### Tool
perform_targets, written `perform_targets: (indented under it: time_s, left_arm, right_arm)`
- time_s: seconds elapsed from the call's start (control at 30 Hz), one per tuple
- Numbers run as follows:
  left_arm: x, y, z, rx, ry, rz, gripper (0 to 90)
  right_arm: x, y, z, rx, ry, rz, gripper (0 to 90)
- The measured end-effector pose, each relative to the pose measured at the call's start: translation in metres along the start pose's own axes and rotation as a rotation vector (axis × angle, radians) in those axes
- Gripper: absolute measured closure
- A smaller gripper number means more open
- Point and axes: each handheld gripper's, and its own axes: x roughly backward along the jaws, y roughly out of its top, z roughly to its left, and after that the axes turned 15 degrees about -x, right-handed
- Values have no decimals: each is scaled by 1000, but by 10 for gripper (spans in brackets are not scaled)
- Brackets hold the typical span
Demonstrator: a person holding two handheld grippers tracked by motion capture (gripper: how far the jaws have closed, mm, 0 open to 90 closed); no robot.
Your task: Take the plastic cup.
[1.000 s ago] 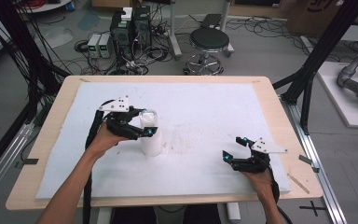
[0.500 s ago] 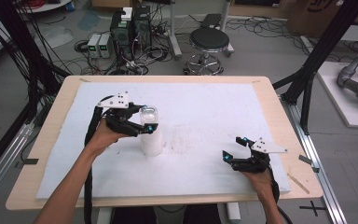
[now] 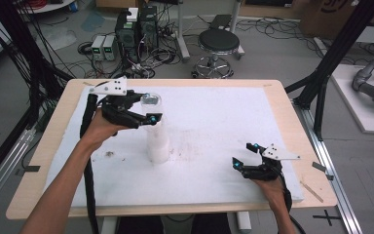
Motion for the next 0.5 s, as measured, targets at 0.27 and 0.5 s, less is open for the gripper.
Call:
perform_targets:
  time_s: [0.27, 0.5]
  left_arm:
    - [8, 34, 3, -32, 9, -10, 356]
    - [17, 42, 1, -32, 22, -22, 357]
  right_arm:
    - [0, 0, 0, -1, 2, -2, 153]
    - [0, 0, 0, -1, 3, -5, 153]
